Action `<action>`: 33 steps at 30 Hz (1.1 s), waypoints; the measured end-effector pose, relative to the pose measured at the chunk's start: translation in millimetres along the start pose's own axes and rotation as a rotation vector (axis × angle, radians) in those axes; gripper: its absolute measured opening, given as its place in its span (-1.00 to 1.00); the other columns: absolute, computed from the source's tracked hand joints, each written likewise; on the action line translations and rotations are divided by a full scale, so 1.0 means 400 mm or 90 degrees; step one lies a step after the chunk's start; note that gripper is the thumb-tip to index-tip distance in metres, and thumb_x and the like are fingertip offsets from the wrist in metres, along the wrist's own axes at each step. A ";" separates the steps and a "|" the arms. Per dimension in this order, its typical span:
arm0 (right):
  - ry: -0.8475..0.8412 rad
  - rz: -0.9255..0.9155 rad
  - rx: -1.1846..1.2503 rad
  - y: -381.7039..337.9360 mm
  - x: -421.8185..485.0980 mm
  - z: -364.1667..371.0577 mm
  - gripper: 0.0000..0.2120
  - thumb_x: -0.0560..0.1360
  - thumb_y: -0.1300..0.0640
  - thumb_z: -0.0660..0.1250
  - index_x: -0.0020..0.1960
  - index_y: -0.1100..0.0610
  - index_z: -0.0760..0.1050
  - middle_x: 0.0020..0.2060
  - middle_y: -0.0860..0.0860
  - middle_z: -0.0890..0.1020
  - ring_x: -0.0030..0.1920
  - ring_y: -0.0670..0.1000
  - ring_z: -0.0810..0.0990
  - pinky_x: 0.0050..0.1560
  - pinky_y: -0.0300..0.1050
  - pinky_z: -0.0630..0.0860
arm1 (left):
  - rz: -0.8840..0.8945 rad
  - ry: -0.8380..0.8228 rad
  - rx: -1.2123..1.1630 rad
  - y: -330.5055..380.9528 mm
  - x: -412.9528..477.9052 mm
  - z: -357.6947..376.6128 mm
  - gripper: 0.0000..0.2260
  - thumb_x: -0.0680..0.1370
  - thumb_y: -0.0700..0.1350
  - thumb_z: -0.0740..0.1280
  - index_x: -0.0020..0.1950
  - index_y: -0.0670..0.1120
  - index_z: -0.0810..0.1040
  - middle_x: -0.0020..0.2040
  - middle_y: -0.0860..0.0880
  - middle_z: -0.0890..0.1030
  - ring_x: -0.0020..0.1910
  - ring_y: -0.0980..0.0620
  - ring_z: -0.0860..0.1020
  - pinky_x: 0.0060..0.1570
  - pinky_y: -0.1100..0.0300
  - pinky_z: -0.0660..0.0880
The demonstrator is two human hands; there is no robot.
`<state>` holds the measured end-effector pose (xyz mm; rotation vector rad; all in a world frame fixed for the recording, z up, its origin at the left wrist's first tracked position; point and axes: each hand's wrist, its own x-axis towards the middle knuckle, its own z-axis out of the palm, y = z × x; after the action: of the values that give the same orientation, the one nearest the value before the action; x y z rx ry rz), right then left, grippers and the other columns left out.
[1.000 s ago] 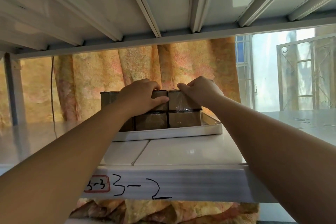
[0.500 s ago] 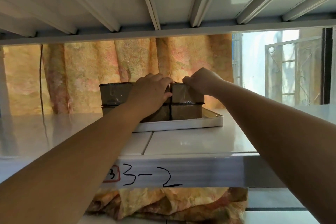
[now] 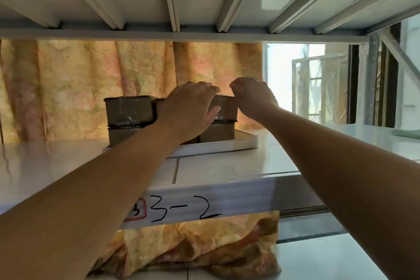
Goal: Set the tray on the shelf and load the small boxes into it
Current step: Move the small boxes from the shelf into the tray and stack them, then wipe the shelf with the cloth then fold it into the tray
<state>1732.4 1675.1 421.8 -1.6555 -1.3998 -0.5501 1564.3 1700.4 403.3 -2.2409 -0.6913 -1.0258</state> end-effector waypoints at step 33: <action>-0.288 0.354 -0.380 0.842 -0.093 -0.461 -0.72 0.52 0.05 0.21 0.10 0.21 0.47 -0.10 0.07 0.57 0.00 0.11 0.57 0.13 0.07 0.53 | -0.075 -0.169 -0.196 0.604 0.302 0.195 -0.63 0.57 -0.11 0.21 0.40 -0.03 0.35 0.31 0.01 0.53 0.26 -0.02 0.49 0.11 0.15 0.43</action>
<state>2076.5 1506.6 376.0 -2.6635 -1.0308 -0.2800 1830.2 1609.7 388.6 -2.6647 -0.8336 -0.9526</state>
